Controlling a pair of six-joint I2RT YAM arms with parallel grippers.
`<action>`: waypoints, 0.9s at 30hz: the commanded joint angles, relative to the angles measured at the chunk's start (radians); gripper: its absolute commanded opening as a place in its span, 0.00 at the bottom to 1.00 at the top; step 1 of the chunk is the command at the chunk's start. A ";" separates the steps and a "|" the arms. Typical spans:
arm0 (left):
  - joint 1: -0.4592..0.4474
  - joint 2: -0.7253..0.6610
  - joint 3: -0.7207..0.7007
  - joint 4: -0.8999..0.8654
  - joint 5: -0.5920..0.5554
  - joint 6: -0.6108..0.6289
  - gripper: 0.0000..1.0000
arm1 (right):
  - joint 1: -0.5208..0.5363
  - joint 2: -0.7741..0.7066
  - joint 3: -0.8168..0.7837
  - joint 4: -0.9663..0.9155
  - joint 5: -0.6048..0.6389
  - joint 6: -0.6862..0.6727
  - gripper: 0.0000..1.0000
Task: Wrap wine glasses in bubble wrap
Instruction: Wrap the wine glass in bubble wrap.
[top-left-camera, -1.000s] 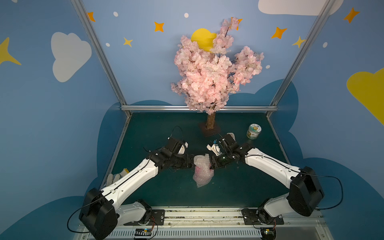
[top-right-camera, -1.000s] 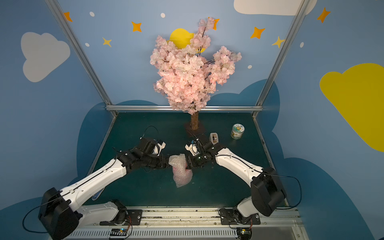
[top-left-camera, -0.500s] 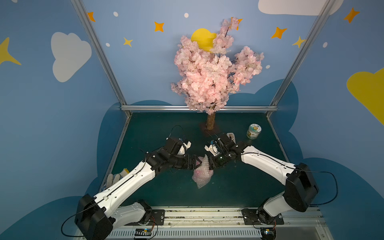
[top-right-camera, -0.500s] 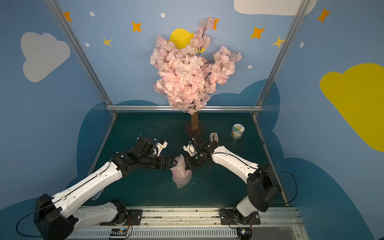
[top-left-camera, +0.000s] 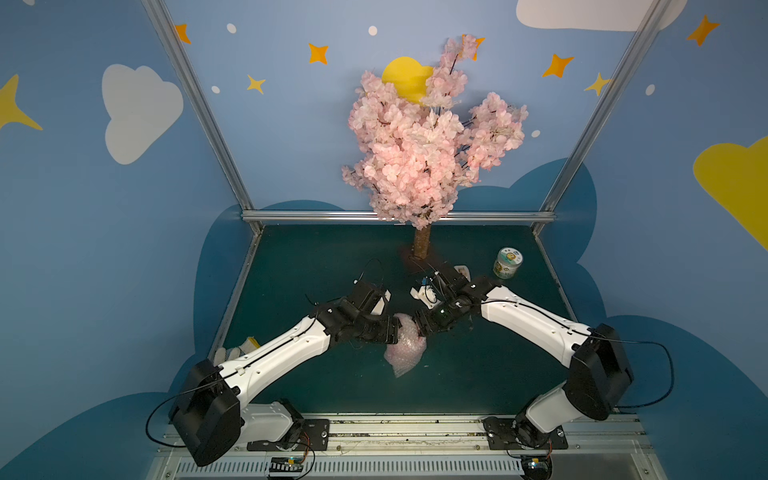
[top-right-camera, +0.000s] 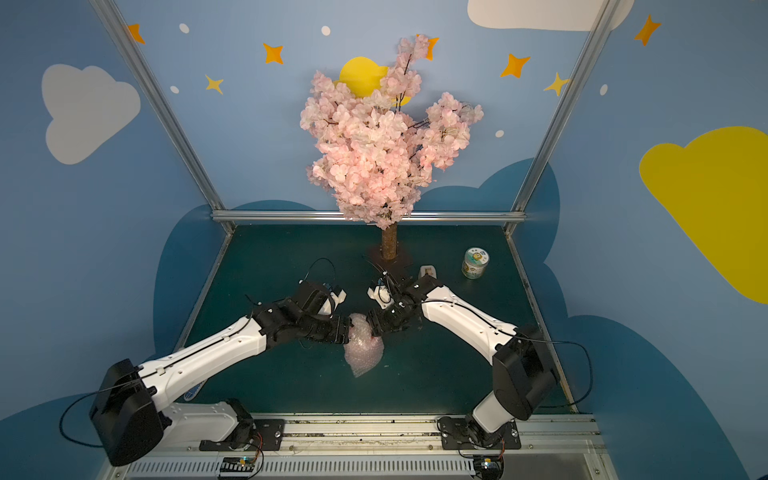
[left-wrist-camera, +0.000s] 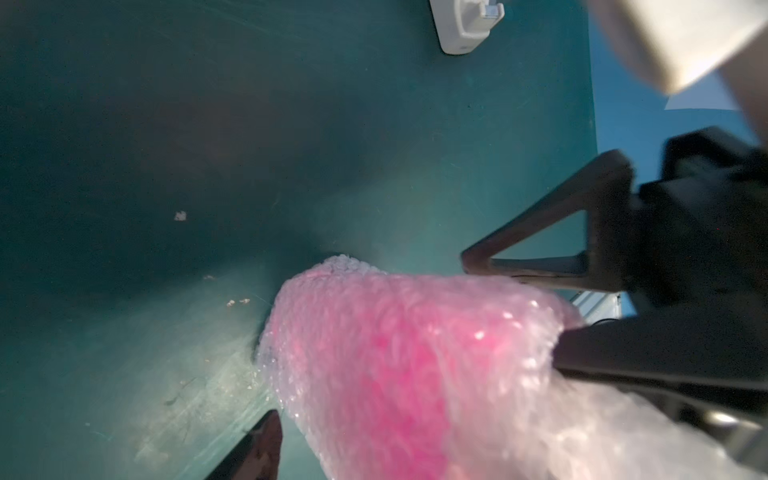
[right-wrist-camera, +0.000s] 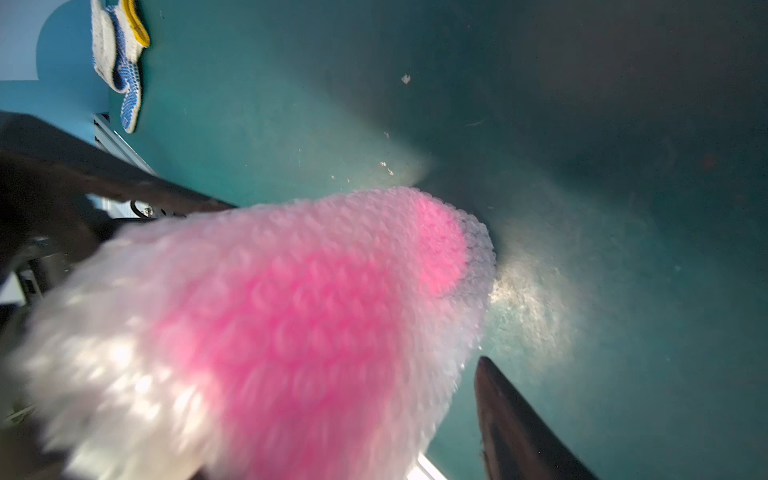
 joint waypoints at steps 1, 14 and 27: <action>0.015 0.044 -0.023 -0.072 -0.112 0.025 0.70 | -0.022 -0.092 0.050 -0.113 -0.017 -0.037 0.65; 0.032 0.088 0.012 -0.089 -0.083 0.034 0.68 | 0.028 -0.130 -0.021 0.024 -0.110 0.038 0.68; 0.066 -0.034 0.040 -0.138 -0.083 0.028 0.73 | 0.065 0.095 0.007 -0.043 0.027 0.042 0.65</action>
